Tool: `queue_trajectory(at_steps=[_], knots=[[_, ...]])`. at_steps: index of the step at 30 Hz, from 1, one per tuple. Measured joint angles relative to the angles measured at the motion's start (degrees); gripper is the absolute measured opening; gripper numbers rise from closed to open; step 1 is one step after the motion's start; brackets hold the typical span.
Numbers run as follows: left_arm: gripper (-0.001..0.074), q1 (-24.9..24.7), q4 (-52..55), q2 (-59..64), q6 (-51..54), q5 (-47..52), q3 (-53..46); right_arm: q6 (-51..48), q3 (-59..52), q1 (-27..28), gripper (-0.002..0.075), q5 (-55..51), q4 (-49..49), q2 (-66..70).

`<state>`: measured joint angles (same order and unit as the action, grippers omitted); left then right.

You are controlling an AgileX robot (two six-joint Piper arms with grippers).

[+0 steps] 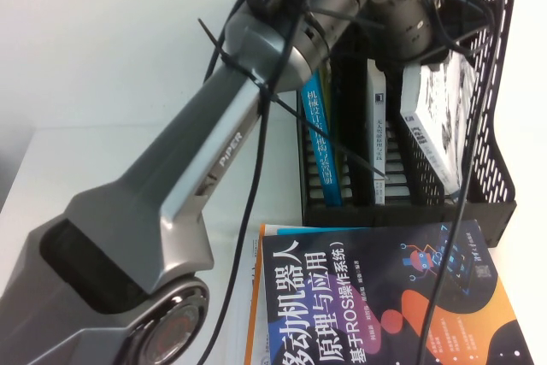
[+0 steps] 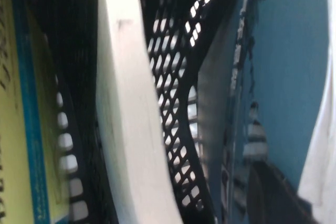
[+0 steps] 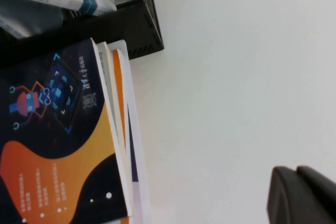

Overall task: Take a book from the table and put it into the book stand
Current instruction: Place the book on the book shelf

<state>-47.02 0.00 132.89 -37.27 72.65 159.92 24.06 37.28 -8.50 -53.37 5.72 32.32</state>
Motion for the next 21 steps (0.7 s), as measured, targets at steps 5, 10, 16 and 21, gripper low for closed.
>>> queue_trajectory(at_steps=[5,10,16,21], knots=[[0.0117,0.0,-0.3,2.2,-0.6,-0.7,0.0,0.0,0.0,0.0,-0.0003,-0.1,-1.2,0.0],[0.0117,-0.1,-0.3,3.2,-0.7,-2.6,0.0,-0.1,0.0,0.0,-0.0003,-0.1,-2.5,0.0],[0.0117,-0.2,-0.3,3.2,-0.6,-3.6,0.0,-0.3,0.0,0.0,-0.0003,-0.1,-2.7,0.0],[0.0209,-0.2,0.0,3.2,0.0,-9.8,0.0,-0.3,0.0,0.0,-0.0003,-0.1,-2.8,0.0]])
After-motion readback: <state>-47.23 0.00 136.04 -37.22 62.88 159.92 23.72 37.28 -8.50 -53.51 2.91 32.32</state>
